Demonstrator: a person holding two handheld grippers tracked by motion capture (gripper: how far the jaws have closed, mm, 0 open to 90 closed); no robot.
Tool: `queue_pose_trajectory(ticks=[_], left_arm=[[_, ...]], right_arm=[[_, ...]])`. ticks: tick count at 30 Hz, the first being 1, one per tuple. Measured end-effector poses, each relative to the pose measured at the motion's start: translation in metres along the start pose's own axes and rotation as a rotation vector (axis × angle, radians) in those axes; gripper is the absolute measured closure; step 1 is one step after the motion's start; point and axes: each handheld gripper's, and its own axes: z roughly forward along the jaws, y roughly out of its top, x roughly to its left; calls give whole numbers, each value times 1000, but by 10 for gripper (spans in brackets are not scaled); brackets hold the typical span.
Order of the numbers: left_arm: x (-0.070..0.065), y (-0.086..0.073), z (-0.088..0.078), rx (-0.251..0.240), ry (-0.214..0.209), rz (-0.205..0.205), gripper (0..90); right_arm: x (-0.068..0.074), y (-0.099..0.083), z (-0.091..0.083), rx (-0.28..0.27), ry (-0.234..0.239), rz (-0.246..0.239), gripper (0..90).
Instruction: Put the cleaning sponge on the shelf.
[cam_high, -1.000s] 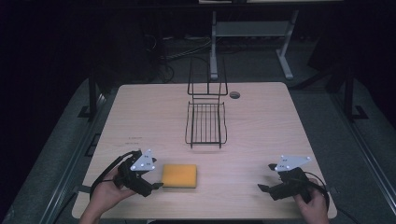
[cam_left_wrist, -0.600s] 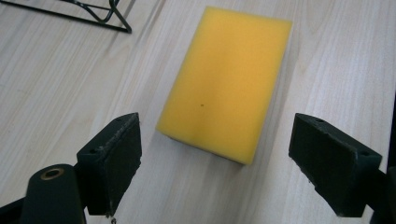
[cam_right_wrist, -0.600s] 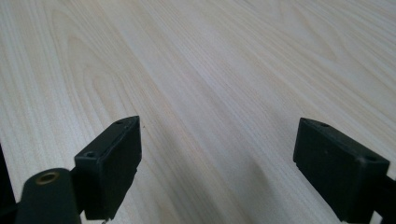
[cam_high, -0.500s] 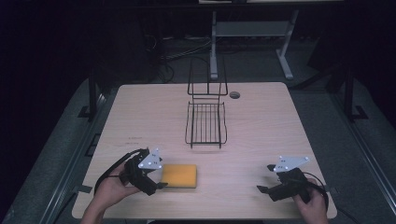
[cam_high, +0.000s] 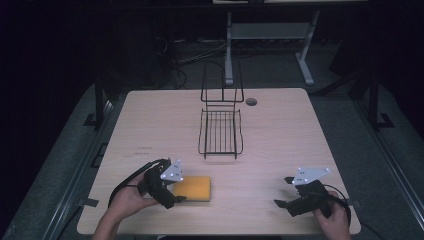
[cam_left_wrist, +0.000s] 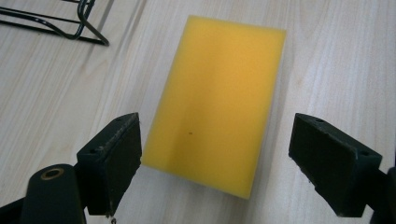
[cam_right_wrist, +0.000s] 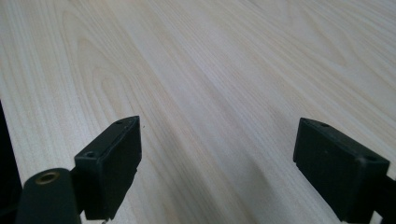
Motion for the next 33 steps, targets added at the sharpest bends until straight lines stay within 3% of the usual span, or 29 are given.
queue_pose_trajectory(ticks=[24, 33], left_arm=[[11, 20, 18, 51, -67, 57, 166], [13, 20, 24, 71, -85, 59, 166]], right_arm=[[2, 1, 0, -4, 25, -13, 149], [2, 1, 1, 2, 34, -22, 150]])
